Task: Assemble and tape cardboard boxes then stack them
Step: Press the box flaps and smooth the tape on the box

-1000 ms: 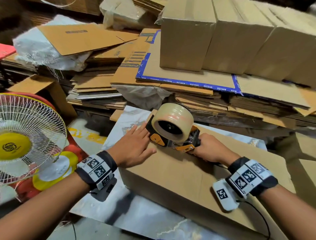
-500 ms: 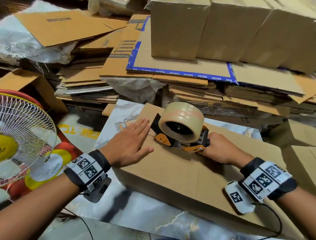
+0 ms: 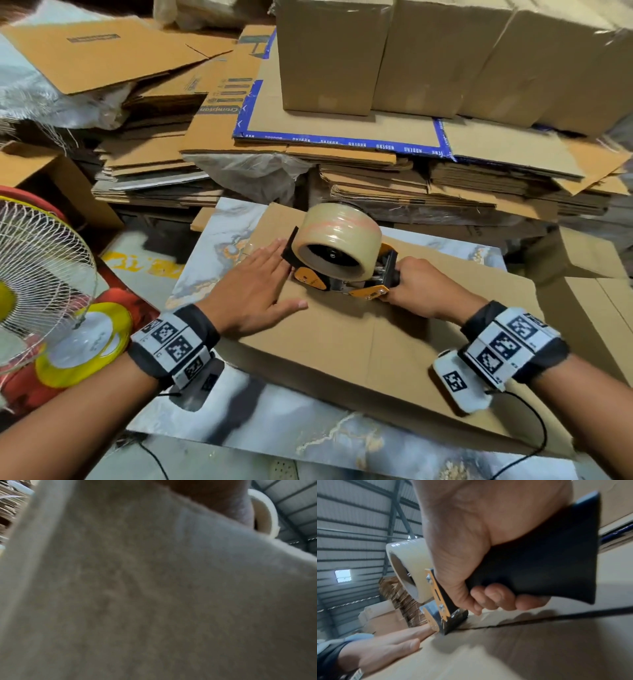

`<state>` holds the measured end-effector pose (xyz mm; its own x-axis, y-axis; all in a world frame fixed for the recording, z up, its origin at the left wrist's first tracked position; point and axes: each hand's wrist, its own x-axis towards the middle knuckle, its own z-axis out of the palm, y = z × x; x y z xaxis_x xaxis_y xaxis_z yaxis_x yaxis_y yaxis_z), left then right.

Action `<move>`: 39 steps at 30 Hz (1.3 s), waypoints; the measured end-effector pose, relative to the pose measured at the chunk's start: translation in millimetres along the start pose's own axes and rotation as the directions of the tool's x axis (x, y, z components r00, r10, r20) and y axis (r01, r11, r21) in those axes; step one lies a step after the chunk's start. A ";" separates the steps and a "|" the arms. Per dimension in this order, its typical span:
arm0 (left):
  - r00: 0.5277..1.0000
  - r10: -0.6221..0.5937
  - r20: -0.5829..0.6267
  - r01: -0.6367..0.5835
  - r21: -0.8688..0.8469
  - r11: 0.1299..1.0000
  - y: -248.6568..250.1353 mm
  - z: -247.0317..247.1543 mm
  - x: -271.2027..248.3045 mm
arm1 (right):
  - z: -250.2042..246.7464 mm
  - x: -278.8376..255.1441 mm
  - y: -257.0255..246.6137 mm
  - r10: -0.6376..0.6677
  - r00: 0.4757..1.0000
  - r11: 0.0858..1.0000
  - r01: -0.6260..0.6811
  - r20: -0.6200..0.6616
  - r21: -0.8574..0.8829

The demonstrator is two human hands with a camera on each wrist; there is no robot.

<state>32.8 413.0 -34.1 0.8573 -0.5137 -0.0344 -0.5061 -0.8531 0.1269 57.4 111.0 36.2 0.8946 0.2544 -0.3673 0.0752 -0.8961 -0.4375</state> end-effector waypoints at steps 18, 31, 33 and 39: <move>0.999 -0.031 0.029 0.031 0.015 0.999 53.9 2.6 19.2 | -24.9 -27.1 64.4 -0.016 1.000 0.997 0.017 0.015 -0.074; 0.997 -0.002 -0.081 -0.004 -0.074 0.997 99.0 9.4 39.2 | -33.2 -35.9 92.8 -0.037 0.999 0.999 0.037 0.014 -0.037; 0.999 -0.035 -0.029 0.034 -0.040 0.999 97.1 13.2 39.4 | -36.6 -41.4 104.2 -0.030 0.999 0.998 0.031 0.017 -0.054; 0.982 -0.183 0.038 0.183 0.021 0.983 117.5 14.1 45.7 | -40.0 -56.4 123.0 -0.046 0.999 0.999 0.046 0.017 -0.028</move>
<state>11.2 288.0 -34.7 0.9314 -0.3515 -0.0945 -0.3427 -0.9343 0.0976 33.8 -28.1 36.0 0.8828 0.3010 -0.3607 0.1287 -0.8934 -0.4305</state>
